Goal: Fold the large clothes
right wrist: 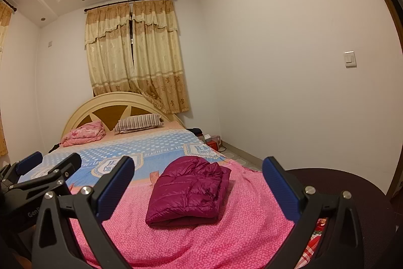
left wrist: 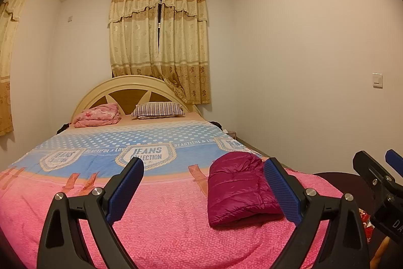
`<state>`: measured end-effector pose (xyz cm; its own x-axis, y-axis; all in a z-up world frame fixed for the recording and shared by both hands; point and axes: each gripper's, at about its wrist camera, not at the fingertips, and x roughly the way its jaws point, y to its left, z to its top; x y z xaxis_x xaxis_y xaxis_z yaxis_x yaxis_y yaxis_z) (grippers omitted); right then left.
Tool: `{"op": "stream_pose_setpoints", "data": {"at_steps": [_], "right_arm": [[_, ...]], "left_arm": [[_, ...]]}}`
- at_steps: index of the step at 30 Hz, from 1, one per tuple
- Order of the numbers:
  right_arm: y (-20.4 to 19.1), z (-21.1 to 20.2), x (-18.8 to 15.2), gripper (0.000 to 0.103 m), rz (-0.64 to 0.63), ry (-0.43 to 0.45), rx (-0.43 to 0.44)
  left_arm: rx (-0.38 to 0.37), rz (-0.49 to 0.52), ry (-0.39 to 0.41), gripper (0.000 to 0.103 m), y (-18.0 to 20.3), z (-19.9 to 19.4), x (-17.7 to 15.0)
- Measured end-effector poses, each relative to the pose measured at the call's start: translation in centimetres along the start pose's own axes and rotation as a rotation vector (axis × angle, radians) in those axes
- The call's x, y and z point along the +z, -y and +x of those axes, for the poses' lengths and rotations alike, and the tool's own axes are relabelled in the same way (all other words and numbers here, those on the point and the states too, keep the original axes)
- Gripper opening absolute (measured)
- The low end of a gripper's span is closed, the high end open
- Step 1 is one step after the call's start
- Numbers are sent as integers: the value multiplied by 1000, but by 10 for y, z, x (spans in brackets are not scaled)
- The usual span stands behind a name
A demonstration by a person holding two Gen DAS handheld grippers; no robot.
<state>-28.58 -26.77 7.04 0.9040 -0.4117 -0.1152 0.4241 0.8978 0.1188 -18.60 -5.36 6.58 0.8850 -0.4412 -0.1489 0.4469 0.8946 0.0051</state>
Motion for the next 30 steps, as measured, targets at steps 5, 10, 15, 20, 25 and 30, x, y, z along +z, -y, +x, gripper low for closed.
{"op": "stream_pose_setpoints", "data": {"at_steps": [5,10,15,20,25,30], "right_arm": [[-1,-1,0,103,1,-2,0],[-1,-1,0,103,3,-2,-2],[-4,-1,-2,103,-1,-4,-2],[-5,-1,-3,103,-2,-4,-5],[-4,1,-3,103,4,-12,-7],[0,4,-4,103,13,-25,-9]], "left_arm": [[30,-1,6,97,-1,3,1],[26,6,8,97,-1,6,1],[-5,60,-13,97,6,11,2],[-52,58,-34,97,5,15,-1],[-34,37,-64,97,-1,23,-2],[10,41,-69,97,-4,26,-2]]}}
